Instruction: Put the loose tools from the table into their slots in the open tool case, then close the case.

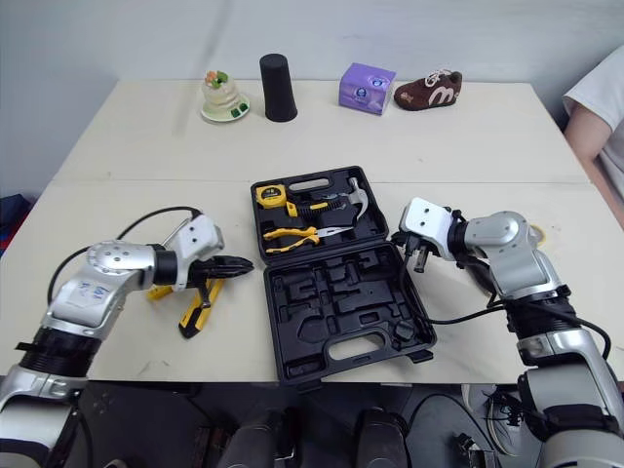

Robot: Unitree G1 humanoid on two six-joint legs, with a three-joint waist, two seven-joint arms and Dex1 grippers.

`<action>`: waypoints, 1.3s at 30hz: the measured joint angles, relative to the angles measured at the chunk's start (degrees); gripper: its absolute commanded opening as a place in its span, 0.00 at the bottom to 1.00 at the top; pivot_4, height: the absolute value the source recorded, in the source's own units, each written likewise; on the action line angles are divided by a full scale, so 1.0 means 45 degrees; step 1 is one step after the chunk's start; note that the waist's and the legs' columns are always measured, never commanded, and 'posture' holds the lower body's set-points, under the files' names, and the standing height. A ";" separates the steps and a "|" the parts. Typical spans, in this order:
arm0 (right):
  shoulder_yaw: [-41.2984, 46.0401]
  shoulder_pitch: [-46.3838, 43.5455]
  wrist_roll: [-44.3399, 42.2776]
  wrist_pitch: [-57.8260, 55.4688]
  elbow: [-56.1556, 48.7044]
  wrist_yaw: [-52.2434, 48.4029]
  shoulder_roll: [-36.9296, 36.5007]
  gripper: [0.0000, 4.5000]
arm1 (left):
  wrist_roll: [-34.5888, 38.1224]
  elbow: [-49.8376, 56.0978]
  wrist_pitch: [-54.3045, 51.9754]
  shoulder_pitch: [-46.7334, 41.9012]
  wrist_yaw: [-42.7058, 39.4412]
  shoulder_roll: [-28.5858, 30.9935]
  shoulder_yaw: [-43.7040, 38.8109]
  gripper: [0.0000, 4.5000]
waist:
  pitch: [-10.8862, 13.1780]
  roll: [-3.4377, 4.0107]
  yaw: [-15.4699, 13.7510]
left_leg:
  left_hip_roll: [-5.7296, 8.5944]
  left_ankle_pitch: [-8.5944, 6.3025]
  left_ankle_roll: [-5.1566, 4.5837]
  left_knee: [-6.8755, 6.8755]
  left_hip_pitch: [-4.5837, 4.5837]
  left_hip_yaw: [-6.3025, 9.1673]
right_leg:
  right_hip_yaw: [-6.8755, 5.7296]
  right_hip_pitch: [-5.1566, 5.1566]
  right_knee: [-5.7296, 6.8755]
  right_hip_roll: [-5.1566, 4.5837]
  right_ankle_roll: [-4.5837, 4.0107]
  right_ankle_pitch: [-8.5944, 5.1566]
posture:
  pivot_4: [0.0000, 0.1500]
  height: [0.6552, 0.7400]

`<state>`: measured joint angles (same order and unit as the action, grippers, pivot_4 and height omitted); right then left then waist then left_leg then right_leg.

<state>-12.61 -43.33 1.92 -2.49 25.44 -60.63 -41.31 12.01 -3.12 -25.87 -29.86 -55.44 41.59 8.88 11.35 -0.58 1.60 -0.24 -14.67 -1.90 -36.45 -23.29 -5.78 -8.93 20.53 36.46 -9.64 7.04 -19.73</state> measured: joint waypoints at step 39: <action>0.1809 0.3056 -0.1112 -0.2218 -0.3259 -0.0903 -0.1015 0.00 | -0.1479 -0.1935 0.0881 -0.1555 -0.0512 -0.0838 0.0248 0.02 | 0.0004 -0.0006 -0.0340 | -0.0005 -0.0007 -0.0010 -0.0114 -0.0079 0.0083 | -0.0060 -0.0010 0.0006 0.0009 0.0000 0.0000 | 1.00 1.00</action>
<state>-4.47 -29.58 -3.09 -12.47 10.77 -64.69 -45.88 5.35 -11.83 -21.91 -36.86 -57.75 37.82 10.00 11.37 -0.60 0.07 -0.26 -14.70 -1.94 -36.96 -23.65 -5.40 -9.20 20.49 36.48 -9.60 7.04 -19.73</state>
